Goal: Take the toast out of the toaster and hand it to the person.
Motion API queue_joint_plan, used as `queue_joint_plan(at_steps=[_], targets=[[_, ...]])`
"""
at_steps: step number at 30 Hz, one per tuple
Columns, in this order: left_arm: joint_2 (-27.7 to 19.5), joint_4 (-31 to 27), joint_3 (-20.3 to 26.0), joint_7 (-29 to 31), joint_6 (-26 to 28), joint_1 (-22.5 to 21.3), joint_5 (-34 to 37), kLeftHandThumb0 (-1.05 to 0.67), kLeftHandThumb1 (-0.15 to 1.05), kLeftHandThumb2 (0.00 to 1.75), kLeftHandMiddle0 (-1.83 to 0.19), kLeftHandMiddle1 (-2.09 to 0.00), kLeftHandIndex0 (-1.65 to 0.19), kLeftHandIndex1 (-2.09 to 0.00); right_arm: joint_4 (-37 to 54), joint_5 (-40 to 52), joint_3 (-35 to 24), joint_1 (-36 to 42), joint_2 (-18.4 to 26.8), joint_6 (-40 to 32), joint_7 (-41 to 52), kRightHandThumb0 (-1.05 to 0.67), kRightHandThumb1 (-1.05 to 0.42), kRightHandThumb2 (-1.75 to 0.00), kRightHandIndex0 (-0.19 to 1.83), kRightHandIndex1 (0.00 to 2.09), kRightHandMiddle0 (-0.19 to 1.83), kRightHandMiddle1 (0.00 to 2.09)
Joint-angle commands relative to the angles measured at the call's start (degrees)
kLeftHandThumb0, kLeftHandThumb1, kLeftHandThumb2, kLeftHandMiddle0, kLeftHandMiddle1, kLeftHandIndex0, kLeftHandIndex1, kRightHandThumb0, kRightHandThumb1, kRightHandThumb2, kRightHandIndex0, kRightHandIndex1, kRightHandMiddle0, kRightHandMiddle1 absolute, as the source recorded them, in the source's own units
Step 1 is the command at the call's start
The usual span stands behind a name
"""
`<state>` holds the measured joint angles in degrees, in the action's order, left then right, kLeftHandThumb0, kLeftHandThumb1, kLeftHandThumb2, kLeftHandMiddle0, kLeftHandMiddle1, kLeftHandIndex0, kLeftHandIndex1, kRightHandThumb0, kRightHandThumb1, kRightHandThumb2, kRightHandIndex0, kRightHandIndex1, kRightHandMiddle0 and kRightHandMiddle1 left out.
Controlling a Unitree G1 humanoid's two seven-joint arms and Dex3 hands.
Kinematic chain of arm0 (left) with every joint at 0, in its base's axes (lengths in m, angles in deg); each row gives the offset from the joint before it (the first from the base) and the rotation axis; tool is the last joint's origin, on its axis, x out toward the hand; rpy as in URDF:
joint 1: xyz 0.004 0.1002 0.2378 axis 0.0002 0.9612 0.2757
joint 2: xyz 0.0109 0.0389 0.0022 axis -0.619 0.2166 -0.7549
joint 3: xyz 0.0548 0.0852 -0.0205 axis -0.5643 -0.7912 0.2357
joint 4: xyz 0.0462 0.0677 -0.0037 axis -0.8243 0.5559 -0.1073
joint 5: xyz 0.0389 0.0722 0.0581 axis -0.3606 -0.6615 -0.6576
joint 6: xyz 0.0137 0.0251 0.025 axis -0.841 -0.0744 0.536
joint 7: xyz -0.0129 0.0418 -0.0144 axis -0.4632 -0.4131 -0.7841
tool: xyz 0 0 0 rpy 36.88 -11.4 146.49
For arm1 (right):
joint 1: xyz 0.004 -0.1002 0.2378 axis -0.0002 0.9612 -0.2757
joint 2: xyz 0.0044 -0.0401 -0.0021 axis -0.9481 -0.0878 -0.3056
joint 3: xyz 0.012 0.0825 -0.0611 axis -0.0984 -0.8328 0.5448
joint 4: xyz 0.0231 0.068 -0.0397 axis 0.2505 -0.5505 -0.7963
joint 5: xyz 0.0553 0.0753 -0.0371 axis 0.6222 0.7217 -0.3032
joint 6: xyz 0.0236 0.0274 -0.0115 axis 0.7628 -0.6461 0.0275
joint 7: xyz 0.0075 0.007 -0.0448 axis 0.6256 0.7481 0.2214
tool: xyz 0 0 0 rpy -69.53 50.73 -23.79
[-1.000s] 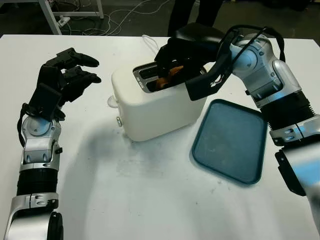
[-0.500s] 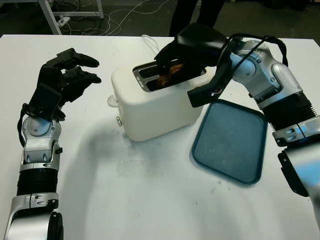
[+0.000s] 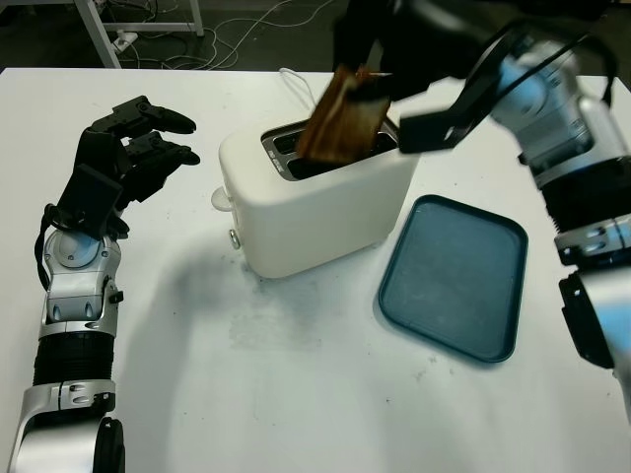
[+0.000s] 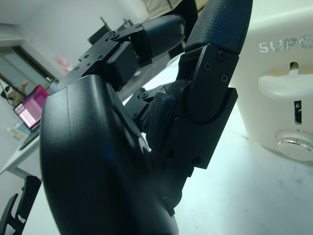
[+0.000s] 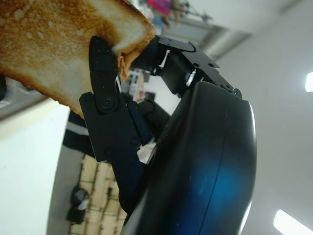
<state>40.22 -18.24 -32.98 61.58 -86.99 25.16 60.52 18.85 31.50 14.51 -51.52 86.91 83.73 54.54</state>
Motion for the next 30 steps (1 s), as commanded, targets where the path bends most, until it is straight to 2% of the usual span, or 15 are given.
queue_joint_plan(at_steps=[1, 2, 3, 7, 9, 11, 12, 14, 16, 18, 21, 25, 30], targets=[[0.3, -0.5, 0.2, 0.1, 0.2, 0.0, 0.8, -1.05, 0.92, 0.05, -0.88, -0.88, -0.73, -0.93, -0.2, 2.0, -2.1, -1.6, 1.1, -1.9, -0.2, -0.48, -0.92, -0.48, 1.00, 1.75, 0.68, 1.74], [0.3, -0.4, 0.2, 0.2, 0.1, 0.0, 0.9, -1.05, 0.92, 0.05, -0.88, -0.88, -0.73, -0.93, -0.6, 2.5, -2.7, -1.8, 1.5, -1.6, -0.6, -0.49, -0.92, -0.48, 0.98, 1.75, 0.69, 1.72], [0.2, -0.3, 0.2, 0.2, -0.1, 0.0, 0.9, -1.05, 0.92, 0.04, -0.88, -0.88, -0.73, -0.93, -1.3, 3.1, -3.4, -2.2, 2.0, -1.3, -0.8, -0.49, -0.92, -0.48, 0.99, 1.64, 0.71, 1.67], [0.2, 0.0, 0.3, 0.1, -0.3, 0.0, 0.8, -1.05, 0.92, 0.04, -0.88, -0.88, -0.72, -0.92, -5.0, 4.1, -5.2, -3.4, 3.4, -0.8, -2.5, -0.50, -0.92, -0.47, 0.99, 1.74, 0.72, 1.74], [0.1, 0.0, 0.3, 0.1, -0.4, 0.1, 0.7, -1.05, 0.92, 0.05, -0.88, -0.88, -0.73, -0.92, -7.8, 4.6, -5.8, -4.0, 3.8, -0.9, -3.4, -0.51, -0.92, -0.46, 1.00, 1.74, 0.76, 1.30], [0.2, 0.0, 0.3, 0.0, -0.4, 0.1, 0.8, -1.05, 0.92, 0.05, -0.88, -0.88, -0.72, -0.93, -11.5, 5.3, -6.5, -4.1, 4.1, -0.4, -4.4, -0.51, -0.92, -0.45, 1.07, 1.75, 0.92, 0.85], [0.2, -0.1, 0.3, 0.0, -0.2, 0.1, 0.8, -1.05, 0.92, 0.05, -0.88, -0.88, -0.73, -0.93, -13.7, 6.0, -7.1, -4.1, 4.1, -0.5, -4.7, -0.51, -0.92, -0.46, 1.08, 1.75, 0.95, 0.83], [0.2, 0.0, 0.3, -0.1, -0.4, 0.2, 0.8, -1.05, 0.92, 0.05, -0.88, -0.88, -0.73, -0.93, -18.4, 7.3, -8.3, -3.9, 4.1, -0.3, -6.3, -0.47, -0.92, -0.47, 1.08, 1.75, 0.84, 1.52], [0.2, 0.4, 0.3, -0.1, -1.0, 0.2, 0.6, -1.05, 0.92, 0.05, -0.88, -0.88, -0.72, -0.93, -22.1, 8.1, -9.2, -3.5, 3.9, -1.3, -8.6, -0.44, -0.92, -0.46, 1.06, 1.75, 0.82, 1.69], [0.2, 0.6, 0.4, -0.2, -1.4, 0.2, 0.5, -1.05, 0.92, 0.05, -0.87, -0.89, -0.71, -0.93, -25.0, 9.0, -10.2, -3.2, 3.5, -3.9, -10.6, -0.42, -0.92, -0.47, 1.01, 1.75, 0.76, 1.73], [0.1, 0.5, 0.4, -0.3, -1.1, 0.5, 0.5, -1.05, 0.92, 0.06, -0.87, -0.90, -0.71, -0.94, -29.3, 14.4, -14.7, -1.3, 2.0, -8.1, -11.6, -0.35, -0.92, -0.48, 0.89, 1.75, 0.69, 1.74], [-0.1, 0.7, 0.7, 0.1, -1.2, 0.6, 0.9, -1.05, 0.92, 0.06, -0.86, -0.90, -0.70, -0.95, -32.5, 18.3, -18.2, 1.8, 0.4, -12.0, -15.6, -0.32, -0.92, -0.47, 0.86, 1.75, 0.65, 1.75], [-0.2, 0.7, 0.7, 0.1, -1.1, 0.6, 0.7, -1.05, 0.92, 0.06, -0.86, -0.92, -0.69, -0.97, -32.8, 23.9, -22.5, 5.4, -1.9, -14.0, -15.1, -0.33, -0.92, -0.50, 0.90, 1.75, 0.62, 1.75]])
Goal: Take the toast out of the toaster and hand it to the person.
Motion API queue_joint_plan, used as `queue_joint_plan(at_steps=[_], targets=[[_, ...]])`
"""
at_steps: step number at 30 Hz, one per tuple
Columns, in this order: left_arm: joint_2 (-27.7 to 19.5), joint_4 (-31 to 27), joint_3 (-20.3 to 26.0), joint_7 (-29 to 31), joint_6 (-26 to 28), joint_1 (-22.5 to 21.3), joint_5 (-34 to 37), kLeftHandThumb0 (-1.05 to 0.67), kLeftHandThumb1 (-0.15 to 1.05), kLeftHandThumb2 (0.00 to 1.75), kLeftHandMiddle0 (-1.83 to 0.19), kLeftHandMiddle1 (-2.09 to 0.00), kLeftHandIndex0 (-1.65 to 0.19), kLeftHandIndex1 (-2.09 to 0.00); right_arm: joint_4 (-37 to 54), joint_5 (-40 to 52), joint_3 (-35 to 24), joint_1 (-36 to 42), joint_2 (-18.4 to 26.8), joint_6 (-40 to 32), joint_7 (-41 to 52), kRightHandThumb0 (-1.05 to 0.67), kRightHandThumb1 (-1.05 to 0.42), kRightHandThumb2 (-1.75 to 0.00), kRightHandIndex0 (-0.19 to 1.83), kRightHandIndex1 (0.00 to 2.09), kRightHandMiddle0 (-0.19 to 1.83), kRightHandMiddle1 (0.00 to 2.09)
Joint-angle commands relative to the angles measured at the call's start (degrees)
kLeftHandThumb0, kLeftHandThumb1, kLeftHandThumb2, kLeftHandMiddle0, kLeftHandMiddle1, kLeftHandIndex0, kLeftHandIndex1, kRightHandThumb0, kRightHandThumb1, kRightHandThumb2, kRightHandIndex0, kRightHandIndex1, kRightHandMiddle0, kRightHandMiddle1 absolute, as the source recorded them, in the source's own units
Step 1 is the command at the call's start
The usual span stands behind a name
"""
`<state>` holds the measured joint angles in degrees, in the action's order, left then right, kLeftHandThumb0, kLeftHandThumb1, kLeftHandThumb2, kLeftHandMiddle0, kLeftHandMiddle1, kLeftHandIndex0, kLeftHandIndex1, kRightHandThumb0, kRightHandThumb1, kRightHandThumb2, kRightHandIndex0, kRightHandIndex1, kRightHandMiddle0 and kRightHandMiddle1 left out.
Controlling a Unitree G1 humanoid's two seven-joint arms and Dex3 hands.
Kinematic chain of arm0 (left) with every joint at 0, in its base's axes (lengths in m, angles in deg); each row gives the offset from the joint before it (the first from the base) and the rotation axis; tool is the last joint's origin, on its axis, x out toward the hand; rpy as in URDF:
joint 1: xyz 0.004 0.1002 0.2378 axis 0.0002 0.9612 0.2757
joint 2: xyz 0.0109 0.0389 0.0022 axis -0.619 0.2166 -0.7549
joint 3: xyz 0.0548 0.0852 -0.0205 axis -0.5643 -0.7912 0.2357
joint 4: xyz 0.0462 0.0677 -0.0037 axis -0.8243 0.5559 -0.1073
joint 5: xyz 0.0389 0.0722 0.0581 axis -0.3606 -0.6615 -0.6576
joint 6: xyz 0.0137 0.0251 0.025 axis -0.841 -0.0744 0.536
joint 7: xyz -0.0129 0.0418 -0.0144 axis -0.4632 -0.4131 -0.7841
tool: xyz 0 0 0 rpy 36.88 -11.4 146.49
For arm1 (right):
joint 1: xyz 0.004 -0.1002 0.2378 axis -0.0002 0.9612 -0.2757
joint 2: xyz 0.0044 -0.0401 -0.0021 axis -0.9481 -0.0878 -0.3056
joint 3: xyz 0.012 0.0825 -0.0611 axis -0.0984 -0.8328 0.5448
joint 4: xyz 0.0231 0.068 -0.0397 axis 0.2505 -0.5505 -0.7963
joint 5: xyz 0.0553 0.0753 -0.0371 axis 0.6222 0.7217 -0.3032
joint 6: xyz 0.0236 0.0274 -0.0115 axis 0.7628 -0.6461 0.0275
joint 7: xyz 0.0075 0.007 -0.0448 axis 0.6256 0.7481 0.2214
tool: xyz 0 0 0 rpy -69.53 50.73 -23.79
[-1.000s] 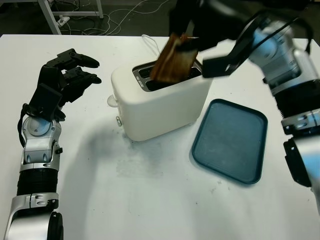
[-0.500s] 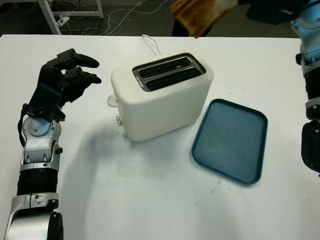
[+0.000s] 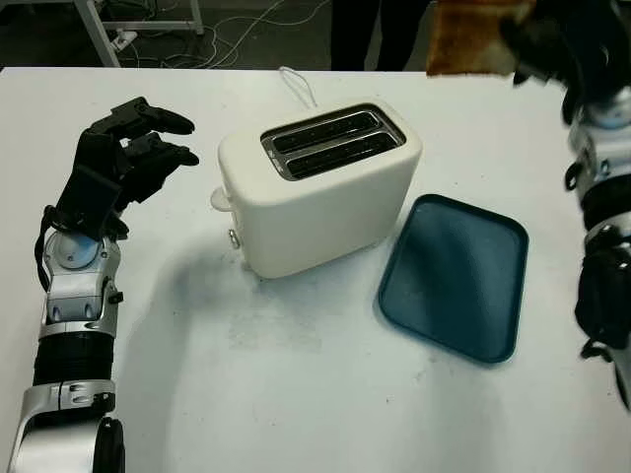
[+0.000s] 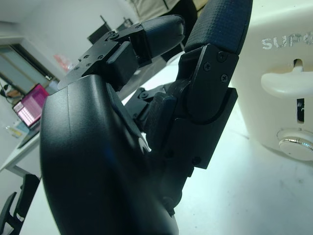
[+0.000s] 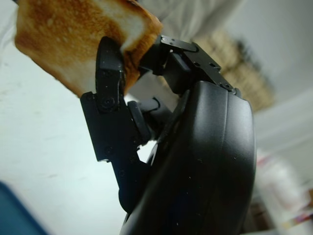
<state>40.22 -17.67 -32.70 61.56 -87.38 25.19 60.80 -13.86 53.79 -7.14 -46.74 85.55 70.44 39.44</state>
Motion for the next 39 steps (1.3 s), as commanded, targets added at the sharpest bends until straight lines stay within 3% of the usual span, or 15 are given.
queue_joint_plan(at_steps=[1, 5, 9, 15, 29, 39], targets=[[-0.3, 0.3, 0.4, 0.2, -0.9, 0.5, 0.3, -1.05, 0.92, 0.06, -0.86, -0.92, -0.69, -0.98, 0.0, 2.4, -1.4, 1.5, -0.9, -0.4, 0.3, -0.33, -0.92, -0.52, 0.91, 1.75, 0.63, 1.75], [-0.2, 0.7, 0.3, 0.4, -0.9, 0.3, 0.3, -1.05, 0.92, 0.05, -0.86, -0.93, -0.68, -0.99, 0.8, 3.6, -2.0, 3.7, -3.0, -1.8, -1.8, -0.25, -0.92, -0.59, 0.93, 1.75, 0.61, 1.75], [0.0, 0.6, 0.2, 0.4, -0.3, 0.2, 0.6, -1.05, 0.92, 0.04, -0.86, -0.94, -0.69, -1.00, 1.1, 7.5, -4.5, 4.2, -5.6, -6.0, -1.5, -0.16, -0.92, -0.69, 0.79, 1.75, 0.39, 1.75], [-0.1, 0.5, 0.2, 0.1, -0.5, 0.4, 0.2, -1.05, 0.92, 0.05, -0.85, -0.94, -0.68, -1.01, 1.6, 8.3, -4.4, 6.1, -7.7, -5.7, -1.1, -0.10, -0.92, -0.74, 0.63, 1.75, 0.19, 1.75], [-0.2, 0.3, 0.2, 0.2, -0.4, 0.4, 0.2, -1.05, 0.92, 0.05, -0.85, -0.96, -0.68, -1.03, 0.7, 6.8, -2.9, 7.8, -7.3, -4.7, -1.3, -0.12, -0.92, -0.67, 0.75, 1.75, 0.38, 1.75], [-0.1, 0.3, 0.3, 0.3, -0.2, 0.5, 0.5, -1.05, 0.92, 0.04, -0.84, -0.96, -0.67, -1.03, 1.2, 7.9, -3.3, 7.9, -7.2, -5.0, 0.4, -0.10, -0.92, -0.69, 0.79, 1.75, 0.40, 1.75]])
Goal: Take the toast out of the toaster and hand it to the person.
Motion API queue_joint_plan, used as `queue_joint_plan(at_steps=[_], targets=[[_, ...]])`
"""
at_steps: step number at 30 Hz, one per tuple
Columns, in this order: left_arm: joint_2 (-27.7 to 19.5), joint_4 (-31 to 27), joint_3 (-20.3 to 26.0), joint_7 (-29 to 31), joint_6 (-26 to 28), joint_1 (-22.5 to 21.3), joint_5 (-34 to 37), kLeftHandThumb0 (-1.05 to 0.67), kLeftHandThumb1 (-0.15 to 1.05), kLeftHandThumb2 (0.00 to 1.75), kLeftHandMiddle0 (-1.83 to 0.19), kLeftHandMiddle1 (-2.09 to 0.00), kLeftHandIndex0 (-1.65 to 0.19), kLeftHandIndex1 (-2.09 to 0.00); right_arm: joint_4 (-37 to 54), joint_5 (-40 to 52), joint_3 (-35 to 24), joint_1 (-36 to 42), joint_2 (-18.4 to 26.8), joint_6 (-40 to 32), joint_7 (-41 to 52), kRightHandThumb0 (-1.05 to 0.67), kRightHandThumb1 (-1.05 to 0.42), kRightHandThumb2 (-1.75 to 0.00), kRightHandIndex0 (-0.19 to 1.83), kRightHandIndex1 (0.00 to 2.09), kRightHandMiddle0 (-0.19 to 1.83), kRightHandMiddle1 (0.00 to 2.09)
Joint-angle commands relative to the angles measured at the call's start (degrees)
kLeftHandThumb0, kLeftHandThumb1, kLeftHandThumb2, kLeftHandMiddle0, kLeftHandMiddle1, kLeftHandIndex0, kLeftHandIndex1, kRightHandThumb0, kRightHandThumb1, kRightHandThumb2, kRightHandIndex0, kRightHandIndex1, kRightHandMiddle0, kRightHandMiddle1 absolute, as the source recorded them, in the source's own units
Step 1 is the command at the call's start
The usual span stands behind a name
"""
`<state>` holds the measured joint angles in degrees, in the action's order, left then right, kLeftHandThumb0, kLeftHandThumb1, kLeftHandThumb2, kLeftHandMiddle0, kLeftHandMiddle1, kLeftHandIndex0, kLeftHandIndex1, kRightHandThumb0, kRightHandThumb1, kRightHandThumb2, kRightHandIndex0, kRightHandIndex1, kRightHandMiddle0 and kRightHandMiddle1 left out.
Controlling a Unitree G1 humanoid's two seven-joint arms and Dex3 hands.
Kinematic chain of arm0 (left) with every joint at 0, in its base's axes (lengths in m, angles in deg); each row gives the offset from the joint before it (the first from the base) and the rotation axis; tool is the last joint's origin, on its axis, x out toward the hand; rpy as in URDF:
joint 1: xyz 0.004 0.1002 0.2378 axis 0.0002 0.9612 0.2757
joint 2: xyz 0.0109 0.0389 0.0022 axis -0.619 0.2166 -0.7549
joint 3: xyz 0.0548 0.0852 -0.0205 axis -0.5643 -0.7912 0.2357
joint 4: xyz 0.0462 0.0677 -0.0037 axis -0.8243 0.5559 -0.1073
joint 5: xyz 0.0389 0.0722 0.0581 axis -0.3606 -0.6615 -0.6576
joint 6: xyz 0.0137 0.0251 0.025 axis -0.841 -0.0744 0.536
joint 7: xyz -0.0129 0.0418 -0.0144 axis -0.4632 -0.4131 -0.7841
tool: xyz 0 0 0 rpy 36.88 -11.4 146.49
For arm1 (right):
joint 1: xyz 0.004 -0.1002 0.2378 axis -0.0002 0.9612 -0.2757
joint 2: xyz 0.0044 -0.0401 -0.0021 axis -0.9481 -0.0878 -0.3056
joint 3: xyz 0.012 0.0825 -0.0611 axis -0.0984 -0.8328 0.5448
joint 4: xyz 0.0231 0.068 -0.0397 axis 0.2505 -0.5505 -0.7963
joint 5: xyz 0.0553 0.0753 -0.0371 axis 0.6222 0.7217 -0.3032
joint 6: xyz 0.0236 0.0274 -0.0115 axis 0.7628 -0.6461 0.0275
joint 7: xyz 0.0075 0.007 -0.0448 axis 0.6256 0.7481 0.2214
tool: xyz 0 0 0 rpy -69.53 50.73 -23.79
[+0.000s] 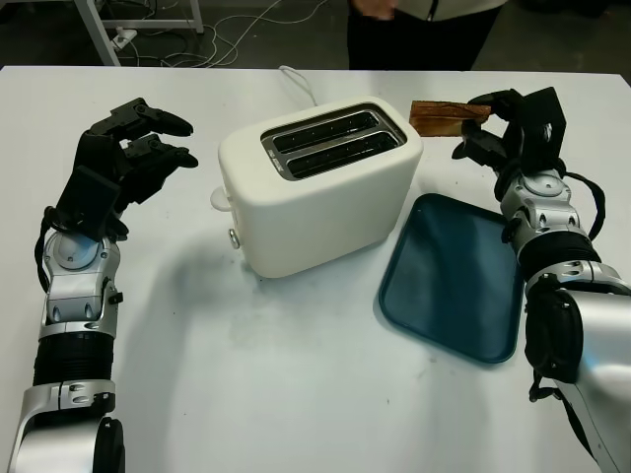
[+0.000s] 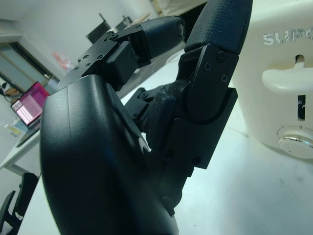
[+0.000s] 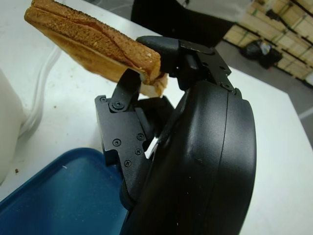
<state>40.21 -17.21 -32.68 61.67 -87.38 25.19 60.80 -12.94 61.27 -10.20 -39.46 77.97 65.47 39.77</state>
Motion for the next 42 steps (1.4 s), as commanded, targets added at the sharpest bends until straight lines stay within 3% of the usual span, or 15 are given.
queue_joint_plan(at_steps=[1, 29, 33, 41, 42], targets=[[-0.1, -0.3, 0.3, 0.2, 0.0, 0.5, 0.5, -1.05, 0.92, 0.04, -0.85, -0.97, -0.67, -1.03, 0.4, 0.7, -0.4, 0.6, 0.3, -0.1, 0.2, -0.10, -0.92, -0.70, 0.79, 1.75, 0.40, 1.75], [-0.1, -0.4, 0.3, 0.2, 0.2, 0.6, 0.5, -1.05, 0.92, 0.04, -0.84, -0.97, -0.67, -1.04, 0.8, 4.0, -2.7, 1.1, 0.1, 0.9, 3.6, -0.09, -0.92, -0.72, 0.84, 1.75, 0.40, 1.75], [-0.1, -0.1, 0.3, 0.3, -0.4, 0.3, 0.5, -1.05, 0.92, 0.05, -0.84, -0.96, -0.67, -1.03, 1.7, 2.9, -1.9, 1.2, 0.3, 0.6, 3.9, -0.10, -0.92, -0.71, 0.90, 1.75, 0.49, 1.75], [0.2, -0.4, 0.3, 0.5, 0.5, 0.1, 0.9, -1.05, 0.92, 0.03, -0.85, -0.96, -0.68, -1.03, 6.1, -1.5, 1.9, 4.4, -0.7, 5.4, -1.9, -0.15, -0.92, -0.63, 0.78, 1.75, 0.37, 1.75], [0.2, -0.3, 0.3, 0.5, 0.4, 0.1, 0.9, -1.05, 0.92, 0.03, -0.85, -0.96, -0.68, -1.02, 6.6, -1.5, 1.9, 5.0, -1.1, 6.3, -2.5, -0.19, -0.92, -0.62, 0.67, 1.74, 0.27, 1.59]])
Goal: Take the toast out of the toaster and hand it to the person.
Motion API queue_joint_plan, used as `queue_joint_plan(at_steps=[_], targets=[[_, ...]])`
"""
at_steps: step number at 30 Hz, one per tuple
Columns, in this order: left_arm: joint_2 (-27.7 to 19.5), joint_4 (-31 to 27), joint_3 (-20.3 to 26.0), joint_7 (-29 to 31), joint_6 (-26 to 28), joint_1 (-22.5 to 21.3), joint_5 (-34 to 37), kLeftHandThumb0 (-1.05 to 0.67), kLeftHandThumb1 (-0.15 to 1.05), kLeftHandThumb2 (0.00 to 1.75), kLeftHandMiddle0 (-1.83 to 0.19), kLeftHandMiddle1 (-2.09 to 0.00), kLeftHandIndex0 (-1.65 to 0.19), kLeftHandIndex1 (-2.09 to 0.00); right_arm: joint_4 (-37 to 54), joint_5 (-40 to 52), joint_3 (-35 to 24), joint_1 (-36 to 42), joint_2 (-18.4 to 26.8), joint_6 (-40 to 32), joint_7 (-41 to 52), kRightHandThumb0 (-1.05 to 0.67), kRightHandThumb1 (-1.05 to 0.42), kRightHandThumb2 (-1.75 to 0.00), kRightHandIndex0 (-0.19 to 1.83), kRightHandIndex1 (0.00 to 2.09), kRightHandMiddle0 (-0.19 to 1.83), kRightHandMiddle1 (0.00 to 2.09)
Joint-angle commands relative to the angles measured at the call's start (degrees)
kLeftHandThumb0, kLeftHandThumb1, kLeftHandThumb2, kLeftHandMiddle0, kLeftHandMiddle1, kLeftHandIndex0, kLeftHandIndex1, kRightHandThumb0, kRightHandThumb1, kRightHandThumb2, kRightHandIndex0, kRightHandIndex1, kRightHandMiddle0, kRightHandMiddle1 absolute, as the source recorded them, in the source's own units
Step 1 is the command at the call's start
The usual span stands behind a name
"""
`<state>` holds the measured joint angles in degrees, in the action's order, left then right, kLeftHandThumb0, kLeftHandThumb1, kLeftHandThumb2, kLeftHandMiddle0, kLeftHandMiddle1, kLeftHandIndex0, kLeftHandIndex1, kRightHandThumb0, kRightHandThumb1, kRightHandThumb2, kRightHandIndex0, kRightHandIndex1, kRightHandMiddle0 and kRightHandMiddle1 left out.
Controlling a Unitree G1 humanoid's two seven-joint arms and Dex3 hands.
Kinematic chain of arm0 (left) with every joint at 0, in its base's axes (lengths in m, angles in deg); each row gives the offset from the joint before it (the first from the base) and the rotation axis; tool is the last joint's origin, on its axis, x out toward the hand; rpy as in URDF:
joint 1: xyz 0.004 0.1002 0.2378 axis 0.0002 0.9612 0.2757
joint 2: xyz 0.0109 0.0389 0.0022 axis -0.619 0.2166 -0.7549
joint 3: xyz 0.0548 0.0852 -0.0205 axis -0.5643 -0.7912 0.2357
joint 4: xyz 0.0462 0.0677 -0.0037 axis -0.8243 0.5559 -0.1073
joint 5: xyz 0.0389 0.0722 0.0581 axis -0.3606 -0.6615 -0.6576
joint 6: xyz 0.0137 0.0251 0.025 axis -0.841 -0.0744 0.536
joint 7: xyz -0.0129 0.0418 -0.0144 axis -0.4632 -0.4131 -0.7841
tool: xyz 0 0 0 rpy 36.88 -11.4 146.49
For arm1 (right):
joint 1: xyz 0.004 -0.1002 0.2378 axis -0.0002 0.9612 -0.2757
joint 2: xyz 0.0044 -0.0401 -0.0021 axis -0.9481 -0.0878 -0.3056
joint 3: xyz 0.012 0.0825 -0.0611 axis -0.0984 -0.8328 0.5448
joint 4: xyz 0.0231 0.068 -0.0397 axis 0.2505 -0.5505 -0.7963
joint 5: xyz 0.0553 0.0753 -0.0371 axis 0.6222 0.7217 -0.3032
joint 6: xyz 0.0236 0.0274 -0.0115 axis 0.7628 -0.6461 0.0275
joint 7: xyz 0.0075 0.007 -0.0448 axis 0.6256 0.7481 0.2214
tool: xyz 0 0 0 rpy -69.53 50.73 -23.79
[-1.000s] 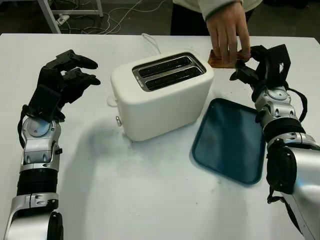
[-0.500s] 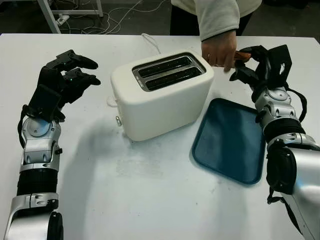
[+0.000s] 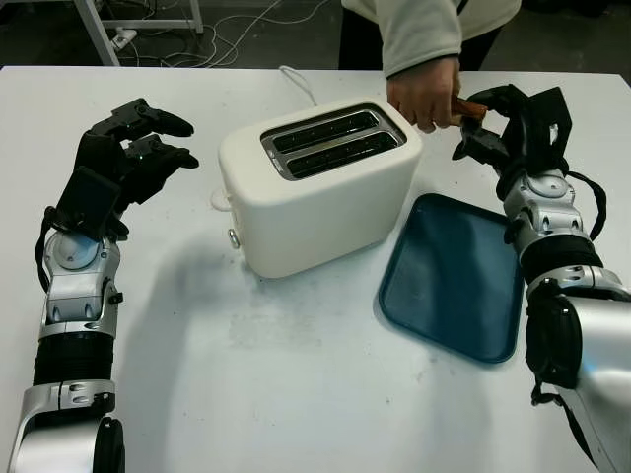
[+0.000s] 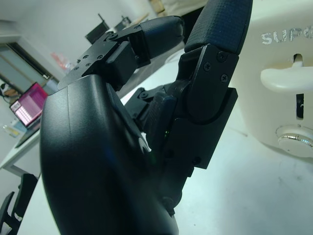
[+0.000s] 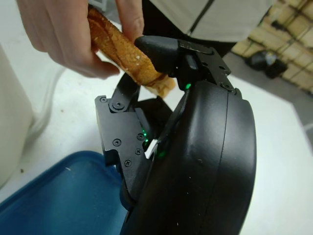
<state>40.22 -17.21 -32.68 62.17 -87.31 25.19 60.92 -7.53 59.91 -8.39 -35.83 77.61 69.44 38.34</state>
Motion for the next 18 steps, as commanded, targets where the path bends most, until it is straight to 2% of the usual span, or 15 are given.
queue_joint_plan(at_steps=[1, 3, 4, 6, 8, 9, 12, 14, 18], targets=[[0.2, -0.1, 0.3, 0.0, -0.1, 0.1, 0.7, -1.05, 0.92, 0.03, -0.85, -0.95, -0.68, -1.02, 2.3, -0.3, 0.3, 2.2, -1.1, 2.8, -1.6, -0.23, -0.92, -0.62, 0.55, 1.68, 0.25, 1.33], [0.2, 0.3, 0.3, 0.0, -0.8, 0.1, 0.5, -1.05, 0.92, 0.04, -0.85, -0.95, -0.68, -1.01, 5.3, 0.0, 0.9, 4.6, -1.5, 3.6, 0.5, -0.34, -0.92, -0.65, 0.36, 1.25, 0.30, 0.65], [0.1, 0.3, 0.2, -0.1, -0.6, 0.1, 0.4, -1.05, 0.92, 0.04, -0.85, -0.95, -0.68, -1.01, 7.1, 0.8, 0.9, 6.1, -1.6, 3.6, 2.5, -0.43, -0.92, -0.68, 0.24, 0.86, 0.26, 0.33], [0.1, 0.3, 0.3, -0.1, -0.5, 0.1, 0.4, -1.05, 0.92, 0.04, -0.86, -0.95, -0.69, -1.01, 11.6, 2.1, 1.2, 9.6, -1.9, 2.9, 6.3, -0.48, -0.92, -0.74, 0.14, 0.39, 0.16, 0.09], [0.1, 0.4, 0.4, -0.1, -0.5, 0.2, 0.5, -1.05, 0.92, 0.04, -0.86, -0.95, -0.69, -1.01, 17.3, 3.3, 1.5, 13.4, -2.4, 1.7, 9.0, -0.53, -0.92, -0.77, 0.04, 0.12, 0.05, 0.02], [0.1, 0.3, 0.4, -0.2, -0.4, 0.3, 0.5, -1.05, 0.92, 0.04, -0.86, -0.95, -0.69, -1.01, 21.2, 3.7, 1.6, 15.9, -2.8, 1.1, 9.8, -0.54, -0.92, -0.77, 0.02, 0.06, 0.03, 0.01], [0.3, 0.5, 0.6, -0.4, -0.5, 0.4, 0.6, -1.05, 0.92, 0.04, -0.88, -0.95, -0.70, -1.01, 33.1, 3.0, 2.3, 24.0, -3.6, -1.3, 9.1, -0.60, -0.92, -0.58, 0.00, 0.01, 0.00, 0.00], [0.4, 0.8, 0.7, -0.4, -0.9, 0.5, 0.6, -1.05, 0.92, 0.04, -0.88, -0.94, -0.71, -1.00, 40.6, 4.3, 2.3, 28.4, -4.3, -5.4, 9.2, -0.59, -0.92, -0.43, 0.00, 0.00, 0.00, 0.00], [0.6, 0.5, 0.9, -1.3, -0.2, 0.8, 0.5, -1.05, 0.92, 0.04, -0.90, -0.94, -0.72, -1.01, 47.6, 6.1, 1.9, 33.4, -4.8, -7.8, 10.4, -0.57, -0.92, -0.22, 0.00, 0.00, 0.00, 0.00]])
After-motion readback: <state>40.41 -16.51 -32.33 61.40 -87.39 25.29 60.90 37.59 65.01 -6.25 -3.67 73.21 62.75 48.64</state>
